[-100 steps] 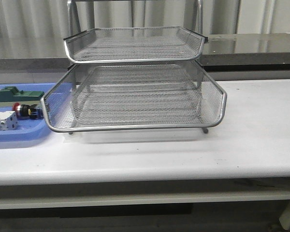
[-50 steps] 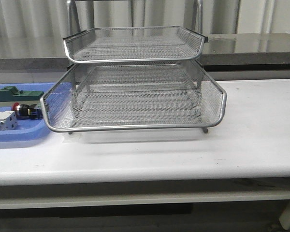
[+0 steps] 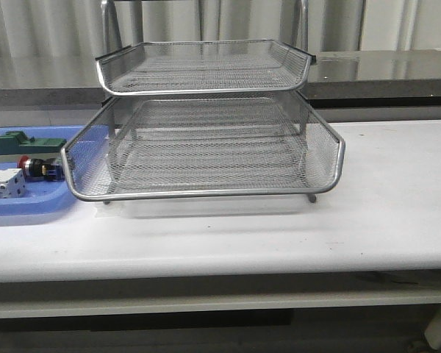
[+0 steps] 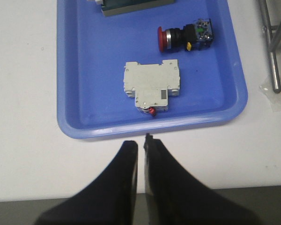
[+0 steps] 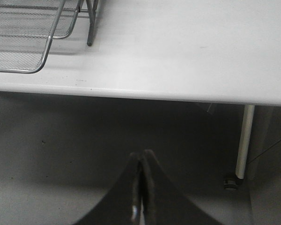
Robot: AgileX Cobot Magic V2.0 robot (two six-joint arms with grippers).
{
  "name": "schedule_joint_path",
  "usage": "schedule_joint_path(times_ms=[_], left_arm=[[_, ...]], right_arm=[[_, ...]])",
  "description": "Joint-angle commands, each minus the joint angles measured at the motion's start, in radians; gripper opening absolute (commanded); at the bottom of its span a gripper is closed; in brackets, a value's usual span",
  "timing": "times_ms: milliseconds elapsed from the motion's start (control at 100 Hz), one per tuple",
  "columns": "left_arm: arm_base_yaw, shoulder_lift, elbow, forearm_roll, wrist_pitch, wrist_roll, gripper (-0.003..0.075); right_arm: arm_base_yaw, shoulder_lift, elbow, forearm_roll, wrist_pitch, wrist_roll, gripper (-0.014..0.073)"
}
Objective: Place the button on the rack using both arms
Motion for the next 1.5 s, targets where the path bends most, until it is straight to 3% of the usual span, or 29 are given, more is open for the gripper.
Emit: schedule_joint_path(times_ms=[0,80,180,250,500,770,990,1210,1490], left_arm=[[-0.007,-0.024,-0.036,-0.029,-0.039,0.068,0.0206],[-0.007,-0.024,-0.036,-0.031,-0.039,0.081,0.0373],[-0.007,-0.024,-0.036,-0.029,-0.035,0.083,0.0636],[-0.007,-0.024,-0.036,-0.029,-0.035,0.083,0.0745],[-0.007,-0.021,-0.038,-0.051,-0.128,0.090,0.0676],[-0.007,0.100,-0.151,-0.079,-0.140,0.339,0.0676],[-0.007,0.274,-0.339,-0.207,-0.031,0.586,0.0676],[-0.009,0.456,-0.514,-0.232,0.098,0.766,0.0676],[-0.020,0.646,-0.719,-0.232,0.203,0.810,0.0676]], right_arm=[[-0.008,0.008,-0.023,-0.022,-0.057,-0.003,-0.0070],[-0.008,0.008,-0.023,-0.022,-0.057,-0.003,-0.0070],[-0.008,0.008,-0.023,-0.022,-0.057,-0.003,-0.0070],[-0.008,0.008,-0.023,-0.022,-0.057,-0.003,-0.0070],[-0.008,0.008,-0.023,-0.022,-0.057,-0.003,-0.0070],[-0.008,0.008,-0.023,-0.022,-0.057,-0.003,-0.0070],[-0.008,0.008,-0.023,-0.022,-0.057,-0.003,-0.0070],[-0.008,0.008,-0.023,-0.022,-0.057,-0.003,-0.0070],[-0.008,0.008,-0.023,-0.022,-0.057,-0.003,-0.0070]])
